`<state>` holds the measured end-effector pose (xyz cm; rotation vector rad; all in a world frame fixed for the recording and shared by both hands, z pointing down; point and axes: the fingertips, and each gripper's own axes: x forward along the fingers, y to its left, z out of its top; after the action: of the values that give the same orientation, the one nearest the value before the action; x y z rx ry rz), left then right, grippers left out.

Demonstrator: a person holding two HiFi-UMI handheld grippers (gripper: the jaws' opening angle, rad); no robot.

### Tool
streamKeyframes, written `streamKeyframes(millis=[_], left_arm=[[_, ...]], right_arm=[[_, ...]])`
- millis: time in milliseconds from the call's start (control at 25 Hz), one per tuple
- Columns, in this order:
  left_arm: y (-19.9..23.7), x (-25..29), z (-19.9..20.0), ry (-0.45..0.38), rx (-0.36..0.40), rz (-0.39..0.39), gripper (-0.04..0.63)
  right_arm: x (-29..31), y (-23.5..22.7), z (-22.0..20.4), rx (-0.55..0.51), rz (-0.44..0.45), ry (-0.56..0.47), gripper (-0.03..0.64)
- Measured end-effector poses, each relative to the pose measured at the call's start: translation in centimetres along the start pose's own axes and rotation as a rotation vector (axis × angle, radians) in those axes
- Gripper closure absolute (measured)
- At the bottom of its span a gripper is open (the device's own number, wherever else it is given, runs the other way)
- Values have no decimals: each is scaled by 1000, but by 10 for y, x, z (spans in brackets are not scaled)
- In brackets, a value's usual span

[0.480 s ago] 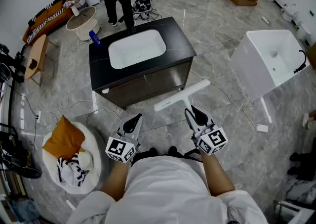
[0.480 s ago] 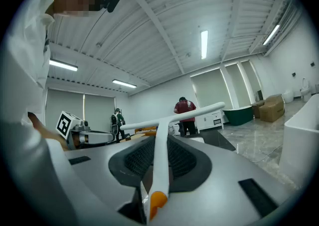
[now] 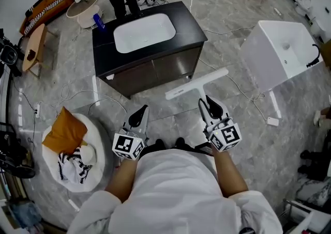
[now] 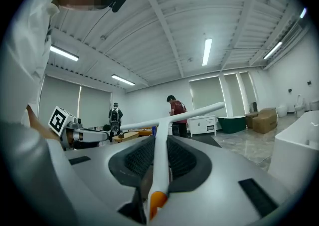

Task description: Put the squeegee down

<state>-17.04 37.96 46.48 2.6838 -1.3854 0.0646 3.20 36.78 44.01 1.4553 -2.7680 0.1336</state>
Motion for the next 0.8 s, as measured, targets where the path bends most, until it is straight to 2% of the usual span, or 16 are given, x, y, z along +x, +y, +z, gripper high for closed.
streamKeyframes(millis=[400, 800], left_arm=[[-7, 0, 12, -22, 2, -42, 584], [-33, 14, 11, 4, 18, -81, 584]], right_arm=[[-9, 3, 2, 19, 23, -13, 532], [-28, -19, 0, 71, 27, -31, 532]])
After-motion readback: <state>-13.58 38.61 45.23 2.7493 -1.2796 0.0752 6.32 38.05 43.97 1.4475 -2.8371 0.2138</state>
